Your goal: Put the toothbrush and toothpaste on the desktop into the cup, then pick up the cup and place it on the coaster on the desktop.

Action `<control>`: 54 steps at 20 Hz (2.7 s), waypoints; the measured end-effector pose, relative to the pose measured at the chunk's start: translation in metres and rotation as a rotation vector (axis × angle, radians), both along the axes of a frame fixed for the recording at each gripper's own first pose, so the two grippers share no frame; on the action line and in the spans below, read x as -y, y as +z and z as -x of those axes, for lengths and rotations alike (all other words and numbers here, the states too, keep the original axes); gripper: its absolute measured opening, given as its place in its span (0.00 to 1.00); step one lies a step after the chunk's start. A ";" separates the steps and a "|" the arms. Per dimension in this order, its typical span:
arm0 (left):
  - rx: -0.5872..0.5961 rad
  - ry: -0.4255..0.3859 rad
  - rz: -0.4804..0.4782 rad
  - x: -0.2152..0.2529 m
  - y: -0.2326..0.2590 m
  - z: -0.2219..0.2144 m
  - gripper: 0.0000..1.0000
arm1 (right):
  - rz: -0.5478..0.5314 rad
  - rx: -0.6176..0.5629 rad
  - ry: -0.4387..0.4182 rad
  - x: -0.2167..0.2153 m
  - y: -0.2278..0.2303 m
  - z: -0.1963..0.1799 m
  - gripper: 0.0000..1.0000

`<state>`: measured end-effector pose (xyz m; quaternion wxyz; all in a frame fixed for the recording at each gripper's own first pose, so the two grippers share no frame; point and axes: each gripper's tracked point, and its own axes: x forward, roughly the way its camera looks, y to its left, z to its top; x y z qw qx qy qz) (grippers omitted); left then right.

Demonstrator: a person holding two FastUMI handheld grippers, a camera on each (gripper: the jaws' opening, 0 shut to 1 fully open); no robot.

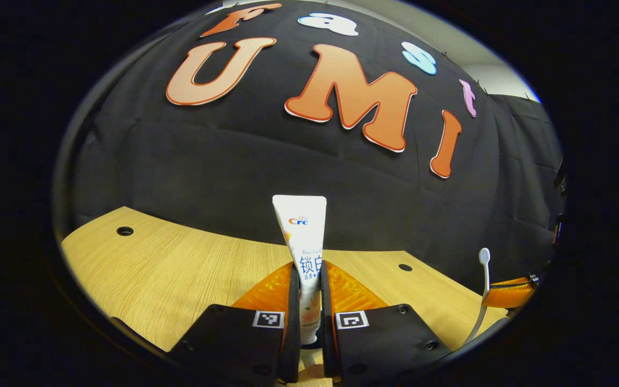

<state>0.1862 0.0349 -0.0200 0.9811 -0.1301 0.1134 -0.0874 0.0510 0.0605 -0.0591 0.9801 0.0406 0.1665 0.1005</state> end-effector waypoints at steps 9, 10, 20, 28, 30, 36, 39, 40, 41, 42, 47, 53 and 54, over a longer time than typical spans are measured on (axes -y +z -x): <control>-0.057 -0.005 -0.002 -0.009 -0.012 0.017 0.25 | -0.012 -0.006 0.000 -0.006 -0.008 -0.011 0.05; -0.064 -0.010 -0.001 -0.008 -0.013 0.021 0.25 | -0.012 -0.005 0.001 -0.007 -0.008 -0.010 0.05; -0.073 0.013 0.009 -0.014 -0.013 0.033 0.32 | -0.055 -0.001 -0.002 -0.008 -0.009 -0.002 0.05; -0.068 0.042 0.004 -0.035 -0.005 0.056 0.65 | -0.097 0.091 0.061 -0.038 0.007 -0.012 0.05; -0.065 0.056 0.003 -0.043 -0.002 0.063 0.73 | -0.114 0.110 0.077 -0.046 0.011 -0.016 0.06; -0.034 0.113 -0.026 -0.066 0.012 0.085 0.86 | -0.203 0.157 0.133 -0.073 0.015 -0.032 0.05; -0.008 0.160 -0.042 -0.083 0.021 0.094 0.90 | -0.231 0.160 0.139 -0.080 0.010 -0.044 0.05; -0.003 0.171 -0.045 -0.088 0.023 0.097 0.90 | -0.244 0.170 0.140 -0.082 0.010 -0.047 0.06; -0.001 0.182 -0.047 -0.092 0.022 0.100 0.90 | -0.261 0.179 0.139 -0.083 0.011 -0.051 0.06; 0.000 0.190 -0.046 -0.095 0.024 0.103 0.90 | -0.276 0.176 0.138 -0.084 0.008 -0.054 0.05; 0.000 0.230 -0.028 -0.109 0.019 0.115 0.92 | -0.367 0.177 0.152 -0.096 0.006 -0.068 0.06; -0.017 0.268 -0.011 -0.125 0.007 0.123 0.90 | -0.467 0.278 0.100 -0.094 0.029 -0.092 0.05; -0.017 0.272 -0.010 -0.126 0.006 0.123 0.90 | -0.471 0.297 0.096 -0.094 0.032 -0.095 0.05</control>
